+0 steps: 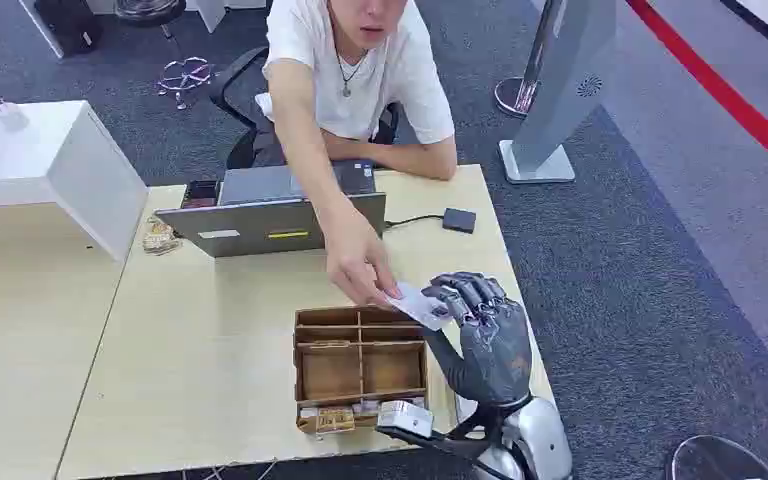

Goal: Pass the card to the sensor for recognition and then transmit it.

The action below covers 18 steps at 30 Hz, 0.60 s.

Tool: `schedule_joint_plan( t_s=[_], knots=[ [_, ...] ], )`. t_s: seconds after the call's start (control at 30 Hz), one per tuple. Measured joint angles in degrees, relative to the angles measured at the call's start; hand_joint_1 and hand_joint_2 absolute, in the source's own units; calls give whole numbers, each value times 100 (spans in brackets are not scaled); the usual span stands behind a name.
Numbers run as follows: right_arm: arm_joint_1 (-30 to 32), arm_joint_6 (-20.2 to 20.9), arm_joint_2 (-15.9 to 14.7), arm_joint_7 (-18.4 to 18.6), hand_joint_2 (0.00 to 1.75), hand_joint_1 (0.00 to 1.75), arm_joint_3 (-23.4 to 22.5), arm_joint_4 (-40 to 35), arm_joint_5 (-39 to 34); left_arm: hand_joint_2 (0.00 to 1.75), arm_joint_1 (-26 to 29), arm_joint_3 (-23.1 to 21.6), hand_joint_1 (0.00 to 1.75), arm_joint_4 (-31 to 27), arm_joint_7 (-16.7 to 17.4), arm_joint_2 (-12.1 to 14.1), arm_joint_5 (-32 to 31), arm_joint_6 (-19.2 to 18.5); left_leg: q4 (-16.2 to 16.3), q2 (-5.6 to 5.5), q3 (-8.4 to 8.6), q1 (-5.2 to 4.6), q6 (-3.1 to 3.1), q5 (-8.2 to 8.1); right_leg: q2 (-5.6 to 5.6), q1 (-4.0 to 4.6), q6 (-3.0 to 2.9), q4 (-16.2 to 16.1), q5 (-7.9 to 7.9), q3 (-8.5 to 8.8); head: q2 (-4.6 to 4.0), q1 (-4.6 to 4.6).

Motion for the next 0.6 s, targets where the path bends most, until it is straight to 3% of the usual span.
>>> schedule_joint_plan(
  t_s=[0.6],
  knots=[
    [36,2,11,179,175,175,2,-11,-140,0,1,0,0,0,15,0,-17,-48,0,0,0,0,0,0,0,0,0,0,0,0,0,0]
  ],
)
